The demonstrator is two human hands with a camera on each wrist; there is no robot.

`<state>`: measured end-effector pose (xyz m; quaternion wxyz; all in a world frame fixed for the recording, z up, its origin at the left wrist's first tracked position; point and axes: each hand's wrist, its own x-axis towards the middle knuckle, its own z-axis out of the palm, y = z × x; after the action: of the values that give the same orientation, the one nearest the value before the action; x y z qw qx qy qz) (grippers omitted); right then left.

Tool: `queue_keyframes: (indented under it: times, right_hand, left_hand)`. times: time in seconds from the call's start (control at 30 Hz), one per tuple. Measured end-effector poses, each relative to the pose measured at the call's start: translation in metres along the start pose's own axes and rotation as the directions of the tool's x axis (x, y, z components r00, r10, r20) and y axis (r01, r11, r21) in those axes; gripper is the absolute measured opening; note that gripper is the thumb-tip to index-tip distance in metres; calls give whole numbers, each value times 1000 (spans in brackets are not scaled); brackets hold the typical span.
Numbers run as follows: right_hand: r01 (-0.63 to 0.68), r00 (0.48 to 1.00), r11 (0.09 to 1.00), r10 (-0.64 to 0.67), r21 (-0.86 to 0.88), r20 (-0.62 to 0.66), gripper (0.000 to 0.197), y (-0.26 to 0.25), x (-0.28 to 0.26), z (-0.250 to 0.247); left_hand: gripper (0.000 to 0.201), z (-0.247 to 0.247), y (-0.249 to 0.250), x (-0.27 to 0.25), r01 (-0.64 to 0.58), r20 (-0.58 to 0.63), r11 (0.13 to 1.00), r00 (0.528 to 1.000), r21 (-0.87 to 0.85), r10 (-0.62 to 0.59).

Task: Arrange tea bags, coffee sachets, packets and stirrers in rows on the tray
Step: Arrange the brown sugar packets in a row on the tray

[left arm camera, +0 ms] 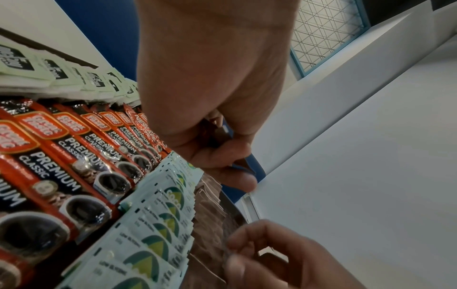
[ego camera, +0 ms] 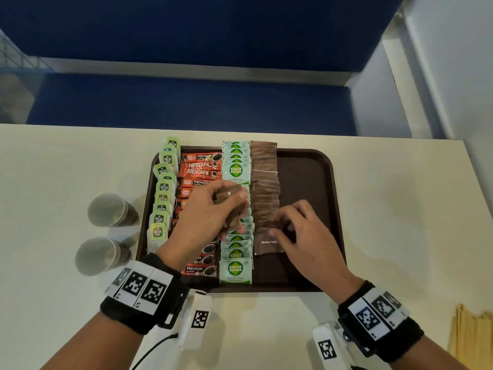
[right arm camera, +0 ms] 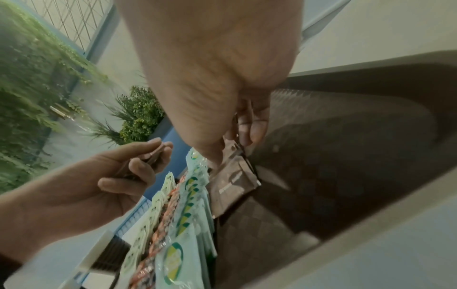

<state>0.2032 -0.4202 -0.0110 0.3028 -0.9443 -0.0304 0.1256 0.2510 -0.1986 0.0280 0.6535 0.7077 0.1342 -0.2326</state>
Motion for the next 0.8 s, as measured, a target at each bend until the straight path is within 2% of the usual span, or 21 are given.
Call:
queue_keyframes:
  times: [0.07, 0.1, 0.17, 0.27, 0.33, 0.47, 0.63, 0.73, 0.8]
  right_hand:
    - [-17, 996, 976, 36, 216, -83, 14, -7, 4, -8]
    - [-40, 993, 936, 75, 349, -88, 11, -13, 6, -12]
    - [-125, 989, 811, 147, 572, 7, 11, -28, 11, -20]
    - [-234, 972, 672, 180, 703, 151, 17, -41, 15, -26]
    - [-254, 967, 648, 186, 718, 175, 11, -41, 17, -29]
    - [-246, 968, 691, 211, 680, 136, 5, -31, 16, -38]
    - [-185, 982, 844, 146, 503, 116, 6, -20, 15, -40]
    - [-122, 990, 940, 91, 318, 110, 11, -11, 15, -42]
    - [-82, 983, 981, 51, 178, 175, 13, -11, 14, -42]
  left_hand:
    - [14, 4, 1, -1, 15, 24, 1000, 1000, -3, -15]
    - [15, 7, 2, -2, 2, 39, 1000, 999, 10, -2]
    - [16, 13, 2, -3, -47, 73, 998, 996, 38, 44]
    - [15, 20, 2, -4, -97, 101, 994, 991, 58, 91]
    - [16, 21, 3, -3, -97, 91, 992, 992, 78, 90]
    - [15, 12, 3, -3, -71, 57, 992, 996, 107, 66]
    - [14, 5, -2, -3, -103, 97, 975, 992, 198, 85]
    - [18, 3, -6, -1, -71, 47, 980, 997, 188, 63]
    - [22, -1, -8, 1, -60, 4, 985, 998, 163, 60]
